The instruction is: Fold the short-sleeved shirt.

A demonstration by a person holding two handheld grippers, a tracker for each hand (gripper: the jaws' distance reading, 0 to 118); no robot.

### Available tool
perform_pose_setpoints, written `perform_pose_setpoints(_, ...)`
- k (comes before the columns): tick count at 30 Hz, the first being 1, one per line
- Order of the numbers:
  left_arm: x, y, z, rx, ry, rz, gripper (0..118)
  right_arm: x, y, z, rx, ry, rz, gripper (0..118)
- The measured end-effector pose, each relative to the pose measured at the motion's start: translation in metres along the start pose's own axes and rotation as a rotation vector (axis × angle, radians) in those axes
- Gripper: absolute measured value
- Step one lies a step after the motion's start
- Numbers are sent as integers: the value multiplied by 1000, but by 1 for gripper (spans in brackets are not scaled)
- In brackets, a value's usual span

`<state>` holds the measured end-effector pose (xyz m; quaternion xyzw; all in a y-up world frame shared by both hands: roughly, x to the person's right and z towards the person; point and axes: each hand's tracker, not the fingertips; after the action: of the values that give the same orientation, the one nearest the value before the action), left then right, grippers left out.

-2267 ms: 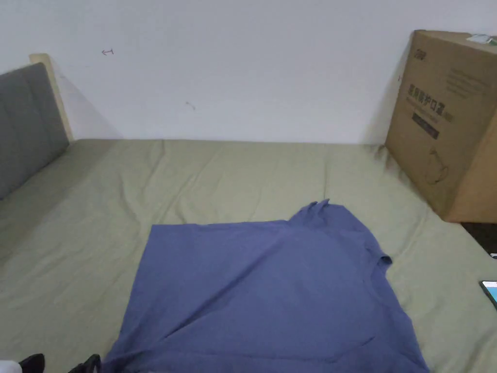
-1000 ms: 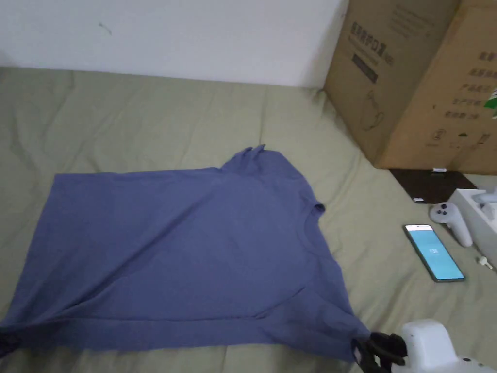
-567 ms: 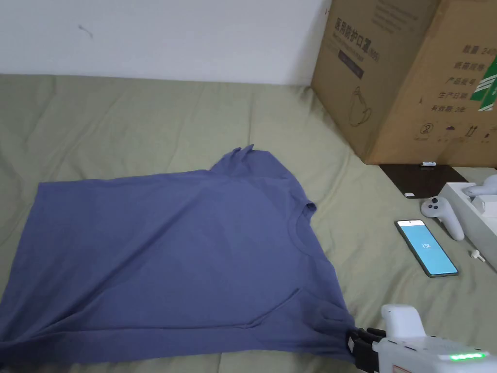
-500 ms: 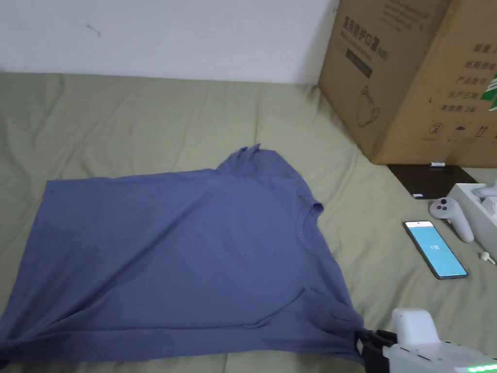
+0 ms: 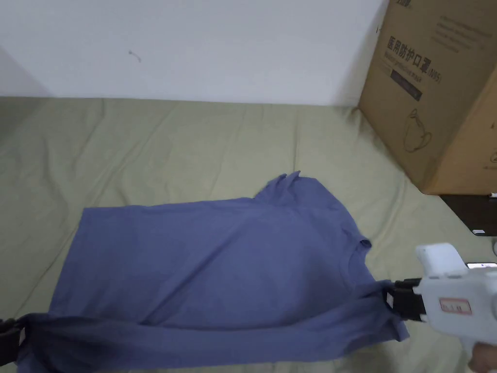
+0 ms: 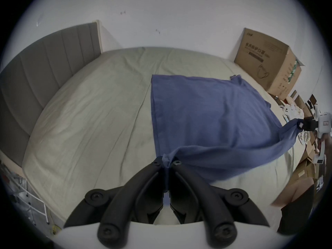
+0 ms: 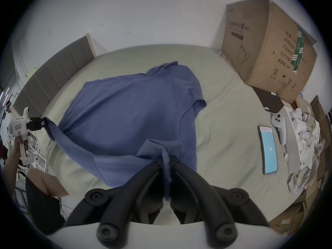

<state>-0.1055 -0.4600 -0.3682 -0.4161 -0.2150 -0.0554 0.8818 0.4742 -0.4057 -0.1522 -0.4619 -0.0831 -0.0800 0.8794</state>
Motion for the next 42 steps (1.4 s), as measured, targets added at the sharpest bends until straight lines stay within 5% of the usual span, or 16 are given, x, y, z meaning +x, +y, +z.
perform_pose_setpoints(4, 4, 35, -28, -37, -1, 38, 4, 19, 39, -43, -60, -28, -108, 4)
perform_pose_setpoints(11, 1, 51, -82, -131, 14, 28, 5, 16, 49, -94, -109, -81, -96, 11)
perform_pose_setpoints(13, -1, 50, -74, -79, 50, 45, 35, 34, 43, -99, 19, -210, -113, 61)
perform_pose_setpoints(14, -4, 47, -64, -32, 61, 52, 66, 36, 38, -89, 98, -255, -95, 86)
perform_pose_setpoints(15, -8, 40, -50, 10, 65, 64, 105, 37, 30, -74, 191, -265, -78, 101)
perform_pose_setpoints(16, -10, 34, -33, 73, 60, 86, 117, 47, 19, -68, 259, -238, -75, 102)
perform_pose_setpoints(20, -8, -8, 26, 201, 49, 174, 114, 19, -37, -3, 307, -96, -64, 101)
perform_pose_setpoints(22, 5, -38, 49, 241, 27, 179, 100, 0, -75, 17, 335, -71, -15, 90)
perform_pose_setpoints(26, 32, -86, 65, 230, 26, 151, 0, -36, -133, 36, 276, 22, -42, 17)
perform_pose_setpoints(28, 35, -100, 56, 198, 24, 137, 0, -49, -151, 39, 246, 35, -107, 7)
perform_pose_setpoints(32, 36, -94, 31, 148, 8, 92, 1, -73, -169, 44, 241, 43, -41, 5)
perform_pose_setpoints(35, 41, -74, 11, 152, 22, 51, 103, -82, -171, 47, 224, 79, -33, 5)
perform_pose_setpoints(36, 39, -68, 0, 153, 12, 34, 115, -86, -166, 48, 219, 78, -23, 5)
perform_pose_setpoints(40, 40, -56, -34, 47, 73, -39, 102, -89, -162, 51, 213, 81, -3, 5)
perform_pose_setpoints(41, 39, -55, -37, 55, 52, -34, 92, -89, -161, 52, 216, 83, 2, 5)
perform_pose_setpoints(42, 39, -56, -41, 60, 20, -24, 59, -89, -160, 54, 220, 81, 7, 5)
